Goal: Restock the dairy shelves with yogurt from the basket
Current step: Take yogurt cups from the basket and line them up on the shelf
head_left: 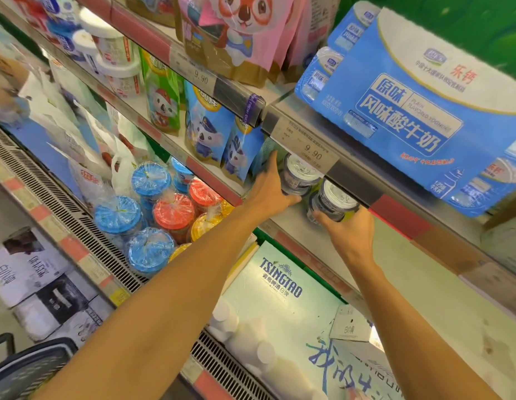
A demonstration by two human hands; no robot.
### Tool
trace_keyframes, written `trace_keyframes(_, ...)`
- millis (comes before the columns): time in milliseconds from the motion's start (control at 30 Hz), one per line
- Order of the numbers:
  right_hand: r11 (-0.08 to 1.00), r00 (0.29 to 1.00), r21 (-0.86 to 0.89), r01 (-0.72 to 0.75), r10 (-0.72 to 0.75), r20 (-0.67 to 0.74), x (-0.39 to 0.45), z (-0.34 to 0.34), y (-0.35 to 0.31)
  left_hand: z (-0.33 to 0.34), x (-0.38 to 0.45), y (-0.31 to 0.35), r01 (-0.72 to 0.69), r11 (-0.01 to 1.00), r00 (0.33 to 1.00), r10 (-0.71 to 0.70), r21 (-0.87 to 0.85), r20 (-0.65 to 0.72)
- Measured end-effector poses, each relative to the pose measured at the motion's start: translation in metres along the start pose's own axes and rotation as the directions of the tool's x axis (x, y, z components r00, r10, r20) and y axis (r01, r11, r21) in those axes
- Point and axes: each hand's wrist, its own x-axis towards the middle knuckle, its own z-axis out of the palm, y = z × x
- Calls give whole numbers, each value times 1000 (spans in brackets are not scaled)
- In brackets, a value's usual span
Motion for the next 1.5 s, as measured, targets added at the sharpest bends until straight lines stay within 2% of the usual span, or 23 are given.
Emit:
trace_keyframes(67, 1000, 1000, -5, -5, 5, -25, -7, -5, -2, -4, -8, -4, 21, 1000, 1000, -22, -18, -14)
trace_keyframes(200, 991, 987, -19, -131, 128, -92, -30, -7, -5, -17, -35, -2, 39, 999, 999, -39, 15, -5)
trace_keyframes(333, 975, 978, -71, -211, 210, -9, -66, -4, -19, -40, -77, -1, 23, 999, 1000, -24, 33, 14)
trace_keyframes(533, 992, 981, -121, -46, 68, 181, -128, 13, -64, -95, -162, -15, 67, 998, 996, -65, 21, -65)
trace_keyframes(700, 989, 932, -92, 117, -77, 354, -178, 49, -112, -154, -239, -48, 143, 990, 965, -137, 14, -224)
trace_keyframes(867, 967, 824, -51, 250, -185, 535, -236, 106, -155, -201, -320, -113, 314, 949, 901, -299, -4, -313)
trace_keyframes(1100, 911, 572, 10, 412, -267, 776, -337, 202, -180, -228, -452, -220, 530, 829, 712, -548, -177, -439)
trace_keyframes(1300, 838, 346, 14, 545, -240, 907, -419, 302, -149, -205, -540, -337, 690, 664, 516, -729, -286, -450)
trace_keyframes(1500, 768, 193, -15, 640, -142, 971, -475, 416, -77, -137, -591, -467, 800, 482, 342, -855, -356, -389)
